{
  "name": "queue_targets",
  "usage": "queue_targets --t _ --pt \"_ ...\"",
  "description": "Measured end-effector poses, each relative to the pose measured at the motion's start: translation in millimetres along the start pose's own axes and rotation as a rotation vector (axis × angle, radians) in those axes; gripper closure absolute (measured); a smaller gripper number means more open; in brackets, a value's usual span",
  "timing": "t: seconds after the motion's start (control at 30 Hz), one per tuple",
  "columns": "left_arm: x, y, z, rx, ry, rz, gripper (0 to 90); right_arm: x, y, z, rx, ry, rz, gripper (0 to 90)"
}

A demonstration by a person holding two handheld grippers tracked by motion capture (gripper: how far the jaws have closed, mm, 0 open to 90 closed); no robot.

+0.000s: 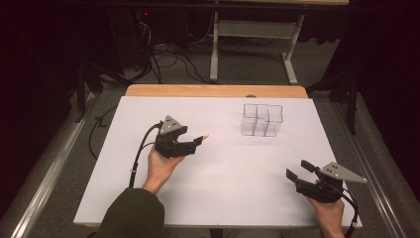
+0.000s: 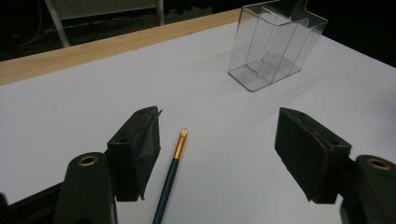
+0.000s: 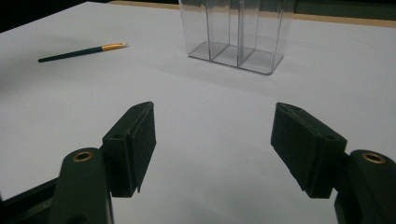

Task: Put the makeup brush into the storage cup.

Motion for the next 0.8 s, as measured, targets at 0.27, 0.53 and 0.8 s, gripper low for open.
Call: queue_targets --t 0.27,0.53,0.8 --pt "2.2 -5.6 -5.7 -0.014 -0.019 0.006 33.0 -0.2 0.1 0.1 -0.001 0.000 -0.001 33.0" --pt "1.5 -12.6 -8.3 -0.013 -0.025 0.012 34.8 -0.3 0.4 0.1 0.001 -0.002 -0.004 32.8" --pt "-3.3 -17.6 -6.9 -0.016 -0.029 -0.008 38.3 -0.9 0.5 0.3 0.000 0.003 -0.010 32.8"
Point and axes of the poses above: each handheld gripper's, and its own axes: y roughly backward along the jaws, z roughly out of its underside, x roughly to its right, the point moved 10 cm from there along -y, roughly forward along the jaws, and after that the axes turned 4 degrees about -x, right-handed, at the moved point
